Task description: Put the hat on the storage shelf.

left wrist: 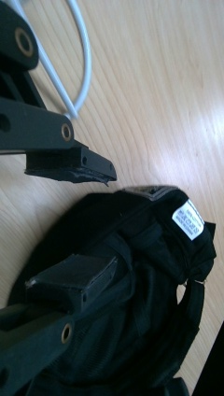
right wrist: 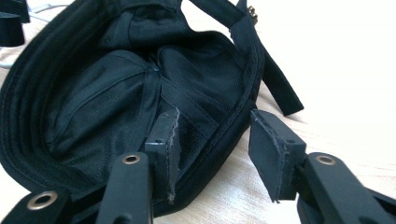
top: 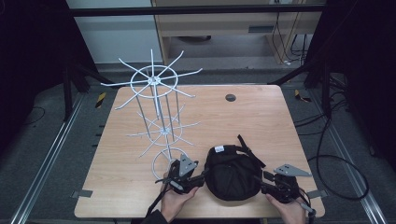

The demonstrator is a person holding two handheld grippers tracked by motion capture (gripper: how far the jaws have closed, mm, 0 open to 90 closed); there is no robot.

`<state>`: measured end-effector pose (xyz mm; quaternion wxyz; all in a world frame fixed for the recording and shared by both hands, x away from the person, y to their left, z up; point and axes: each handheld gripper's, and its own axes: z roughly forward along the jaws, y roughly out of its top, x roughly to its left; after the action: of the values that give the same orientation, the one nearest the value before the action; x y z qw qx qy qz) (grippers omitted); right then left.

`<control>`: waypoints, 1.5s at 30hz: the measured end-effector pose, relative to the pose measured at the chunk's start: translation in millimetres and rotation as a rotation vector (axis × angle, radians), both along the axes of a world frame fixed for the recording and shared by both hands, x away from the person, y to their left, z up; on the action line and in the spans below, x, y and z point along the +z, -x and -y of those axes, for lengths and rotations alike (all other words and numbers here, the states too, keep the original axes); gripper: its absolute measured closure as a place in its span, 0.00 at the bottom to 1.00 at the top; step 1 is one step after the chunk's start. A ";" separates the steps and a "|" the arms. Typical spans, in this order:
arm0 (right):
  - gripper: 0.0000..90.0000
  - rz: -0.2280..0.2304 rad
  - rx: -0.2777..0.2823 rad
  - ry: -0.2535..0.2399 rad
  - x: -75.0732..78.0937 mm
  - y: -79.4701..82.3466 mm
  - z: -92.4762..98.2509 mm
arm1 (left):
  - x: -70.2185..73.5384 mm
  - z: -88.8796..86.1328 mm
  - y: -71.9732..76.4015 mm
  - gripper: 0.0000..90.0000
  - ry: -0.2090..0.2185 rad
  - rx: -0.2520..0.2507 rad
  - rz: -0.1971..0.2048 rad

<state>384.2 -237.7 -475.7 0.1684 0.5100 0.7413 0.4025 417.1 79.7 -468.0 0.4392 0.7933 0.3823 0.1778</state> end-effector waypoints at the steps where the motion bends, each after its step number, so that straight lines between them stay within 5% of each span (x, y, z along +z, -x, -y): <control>1: 0.61 0.000 0.003 0.004 -0.8 -0.6 0.5 | -1.8 3.0 -1.7 0.55 -0.009 0.001 -0.004; 9: 0.69 -0.045 -0.002 0.014 -4.7 -3.8 0.6 | -12.8 15.8 -13.8 0.57 -0.017 0.043 -0.046; 12: 0.78 -0.067 -0.003 0.005 -5.1 -6.2 2.0 | -14.6 18.8 -13.3 0.67 -0.019 0.032 -0.052; 20: 0.92 -0.068 -0.006 -0.007 1.6 -9.9 3.1 | -20.6 26.9 -13.0 0.76 -0.011 0.034 -0.072; 28: 0.94 0.103 -0.060 -0.049 27.3 -8.4 10.6 | -25.2 43.5 -18.0 0.81 0.005 0.030 -0.093; 36: 0.94 0.288 -0.046 -0.060 52.7 -9.0 3.2 | -29.8 61.8 -29.4 0.82 0.043 0.029 -0.105; 45: 0.94 0.336 0.034 -0.074 56.8 -14.1 -14.6 | -33.9 74.1 -46.6 0.85 0.103 0.038 -0.128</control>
<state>398.3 -223.1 -418.9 0.2640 0.4288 0.6960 0.5118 463.8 5.6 -501.9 0.4507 0.7720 0.4333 0.1150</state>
